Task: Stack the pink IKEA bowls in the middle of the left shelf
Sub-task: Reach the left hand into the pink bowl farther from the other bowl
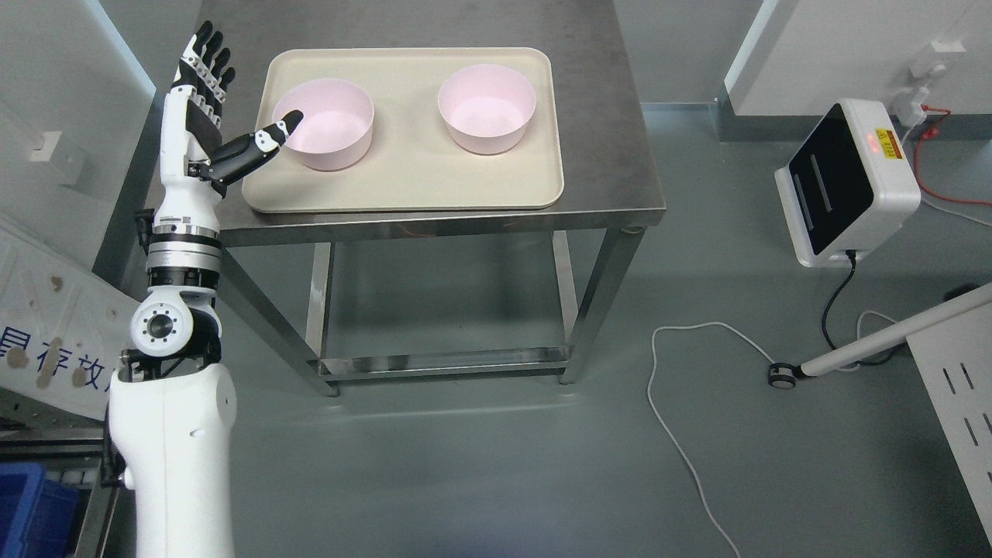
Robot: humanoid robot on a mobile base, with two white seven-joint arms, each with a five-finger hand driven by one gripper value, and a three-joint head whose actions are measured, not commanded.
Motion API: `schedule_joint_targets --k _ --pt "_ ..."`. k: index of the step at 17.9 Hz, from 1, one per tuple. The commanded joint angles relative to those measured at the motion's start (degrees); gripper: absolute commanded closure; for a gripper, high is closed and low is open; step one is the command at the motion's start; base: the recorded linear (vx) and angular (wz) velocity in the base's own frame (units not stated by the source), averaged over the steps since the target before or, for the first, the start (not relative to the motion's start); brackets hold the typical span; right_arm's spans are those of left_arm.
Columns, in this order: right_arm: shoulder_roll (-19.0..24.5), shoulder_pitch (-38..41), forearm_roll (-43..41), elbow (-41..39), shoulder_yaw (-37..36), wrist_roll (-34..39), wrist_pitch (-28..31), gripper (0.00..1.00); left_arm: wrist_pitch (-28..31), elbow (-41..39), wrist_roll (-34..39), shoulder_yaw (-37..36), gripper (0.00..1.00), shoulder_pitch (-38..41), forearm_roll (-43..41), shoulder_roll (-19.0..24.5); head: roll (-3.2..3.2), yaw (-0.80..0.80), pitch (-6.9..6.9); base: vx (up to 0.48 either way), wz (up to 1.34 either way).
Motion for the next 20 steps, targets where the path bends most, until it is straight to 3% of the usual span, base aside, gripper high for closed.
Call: schedule_joint_targets --k 1,4,6,8,12,15,20 --pt "-1.0 0.02 0.44 0.0 -0.53 -0.24 -0.38 0.0 -0.04 -0.02 0.08 0.06 0.0 0.28 -1.86 1.0 0.0 0.0 0.0 0.057 0.06" --pt "-1.0 0.02 0.44 0.0 -0.53 -0.24 -0.38 0.0 -0.13 0.15 -1.75 -0.9 0.0 -0.86 -1.86 1.0 0.0 0.0 0.0 0.026 0.03" --pt "-1.0 0.02 0.44 0.0 -0.53 -0.24 -0.38 0.0 0.05 2.95 -8.07 -2.48 0.0 -5.32 -2.29 2.09 0.0 0.0 0.0 0.01 0.01" --pt "-1.0 0.02 0.44 0.0 -0.61 -0.24 -0.38 0.0 0.14 9.44 -13.61 -4.15 0.02 -10.6 -5.18 6.04 0.0 0.0 0.0 0.002 0.01" --pt "-1.0 0.02 0.44 0.0 -0.53 -0.24 -0.38 0.0 0.22 23.32 -18.2 -11.78 0.02 -21.32 -20.64 15.54 0.0 0.0 0.0 -0.001 -0.01" --pt "-1.0 0.02 0.44 0.0 -0.53 -0.24 -0.38 0.0 1.36 30.71 -21.18 -13.21 0.08 -26.69 -24.96 16.43 0.0 0.0 0.0 -0.001 -0.01" --pt "-1.0 0.02 0.44 0.0 -0.53 -0.24 -0.38 0.0 2.16 31.7 -28.21 -13.3 0.12 -26.62 -28.22 16.26 0.0 0.0 0.0 0.0 0.0"
